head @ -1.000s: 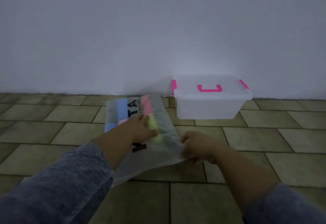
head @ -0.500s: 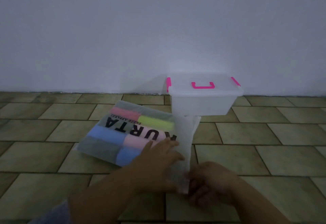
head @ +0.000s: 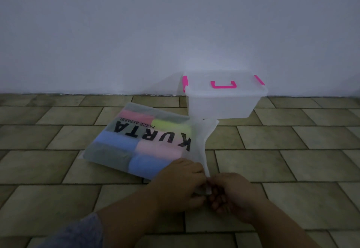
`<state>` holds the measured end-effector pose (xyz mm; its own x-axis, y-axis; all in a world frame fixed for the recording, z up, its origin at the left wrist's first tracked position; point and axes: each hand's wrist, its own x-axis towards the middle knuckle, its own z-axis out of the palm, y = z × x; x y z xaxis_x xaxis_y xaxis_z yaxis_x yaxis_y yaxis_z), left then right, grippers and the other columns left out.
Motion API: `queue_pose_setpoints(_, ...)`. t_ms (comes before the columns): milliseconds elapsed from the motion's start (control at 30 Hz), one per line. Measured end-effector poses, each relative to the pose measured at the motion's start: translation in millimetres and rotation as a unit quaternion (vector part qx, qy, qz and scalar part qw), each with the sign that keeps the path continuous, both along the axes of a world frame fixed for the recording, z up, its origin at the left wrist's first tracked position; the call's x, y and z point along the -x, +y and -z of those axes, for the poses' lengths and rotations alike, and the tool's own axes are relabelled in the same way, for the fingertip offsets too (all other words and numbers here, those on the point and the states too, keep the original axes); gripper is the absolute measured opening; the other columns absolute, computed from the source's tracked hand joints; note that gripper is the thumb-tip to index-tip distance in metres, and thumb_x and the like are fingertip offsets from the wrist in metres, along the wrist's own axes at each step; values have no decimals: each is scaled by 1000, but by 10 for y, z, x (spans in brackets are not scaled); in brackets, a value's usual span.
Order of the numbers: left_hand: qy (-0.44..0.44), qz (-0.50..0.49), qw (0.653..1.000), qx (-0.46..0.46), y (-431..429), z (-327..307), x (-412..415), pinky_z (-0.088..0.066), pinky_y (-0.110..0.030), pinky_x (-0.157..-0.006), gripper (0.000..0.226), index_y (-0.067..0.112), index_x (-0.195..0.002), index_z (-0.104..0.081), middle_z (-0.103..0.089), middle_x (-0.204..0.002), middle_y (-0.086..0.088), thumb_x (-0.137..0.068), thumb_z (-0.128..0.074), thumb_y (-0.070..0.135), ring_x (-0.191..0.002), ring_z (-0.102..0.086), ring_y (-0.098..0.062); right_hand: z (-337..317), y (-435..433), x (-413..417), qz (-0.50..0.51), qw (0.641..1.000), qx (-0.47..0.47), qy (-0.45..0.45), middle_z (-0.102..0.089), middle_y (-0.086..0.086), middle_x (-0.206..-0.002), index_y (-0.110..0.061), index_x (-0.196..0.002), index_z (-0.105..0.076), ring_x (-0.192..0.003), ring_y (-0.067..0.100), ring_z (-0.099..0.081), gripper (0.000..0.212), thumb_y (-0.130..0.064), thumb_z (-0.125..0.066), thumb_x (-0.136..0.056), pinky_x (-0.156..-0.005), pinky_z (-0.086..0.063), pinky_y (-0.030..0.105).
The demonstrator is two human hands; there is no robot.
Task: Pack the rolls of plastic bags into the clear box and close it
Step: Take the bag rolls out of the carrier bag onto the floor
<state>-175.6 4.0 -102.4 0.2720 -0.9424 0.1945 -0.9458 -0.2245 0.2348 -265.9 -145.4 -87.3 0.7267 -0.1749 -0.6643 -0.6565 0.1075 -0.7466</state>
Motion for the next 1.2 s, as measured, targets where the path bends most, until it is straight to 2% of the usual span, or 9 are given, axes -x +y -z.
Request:
queue_pose_setpoints(233,63,-9,998,23,0,-20,2,-39,-23,-67,32,21,-87,-61,-58,-85,4,-86,-41,45,-76,-49,-8,69,-13,-18,-12,1000,-10,7,-56,7,-53,-13,-52,-69,-42,18,-51,32,-22,-56,-81,-42,-39,21)
queue_pose_setpoints(400,209,-44,977,26,9,-93,-97,-47,-25,-71,10,25,-76,-54,-52,-84,8,-81,-60,31,-78,-50,-5,27,-185,-247,-11,999,30,5,-62,12,-61,-4,-69,-69,-48,22,-58,20,-17,-60,-82,-46,-46,26)
queue_pose_setpoints(600,279,-49,959,-22,62,-193,-180,-51,-32,-82,18,24,-70,-52,-55,-86,4,-79,-68,19,-82,-54,-9,-59,-676,-1171,74,990,116,-31,-61,12,-73,-5,-85,-61,-64,26,-62,12,-13,-55,-90,-62,-55,39)
queue_pose_setpoints(800,297,-44,952,-58,61,-237,-243,-51,-29,-78,13,18,-75,-58,-58,-86,2,-79,-70,20,-81,-56,-11,93,-779,-1569,242,964,20,-109,-62,10,-85,-6,-96,-57,-70,25,-62,8,-12,-52,-94,-53,-53,34)
queue_pose_setpoints(933,386,-79,918,-47,58,-387,-385,-49,-13,-70,17,34,-85,-60,-63,-87,15,-76,-70,45,-80,-59,4,97,-529,-1133,211,965,-92,-128,-69,17,-90,2,-99,-65,-76,33,-68,23,-8,-49,-87,-61,-59,41)
queue_pose_setpoints(1000,371,-180,911,21,-6,-485,-514,-52,-20,-67,26,32,-82,-63,-66,-81,15,-74,-66,57,-72,-60,3,91,-403,-752,112,980,-127,-106,-72,19,-93,2,-92,-70,-77,35,-70,29,-5,-51,-71,-59,-58,38)
queue_pose_setpoints(1067,321,-266,909,17,-190,-559,-653,-48,-26,-60,41,24,-72,-66,-68,-70,10,-74,-59,65,-64,-62,-4,116,-262,-452,23,989,-116,-93,-72,19,-97,-3,-94,-72,-84,35,-71,28,-8,-56,-72,-63,-57,37)
queue_pose_setpoints(1133,252,-268,925,-92,-459,-602,-705,-41,-27,-54,59,15,-63,-65,-66,-61,3,-75,-50,72,-59,-63,-12,142,-146,-344,18,989,-103,-102,-72,20,-97,0,-101,-67,-84,37,-70,23,-9,-57,-83,-67,-57,42)
queue_pose_setpoints(1200,195,-251,928,-195,-696,-577,-689,-39,-28,-56,56,13,-66,-60,-62,-64,-3,-78,-52,67,-61,-59,-16,127,-64,-360,34,990,-74,-119,-72,20,-92,-1,-97,-66,-76,34,-70,17,-13,-59,-87,-66,-53,42)
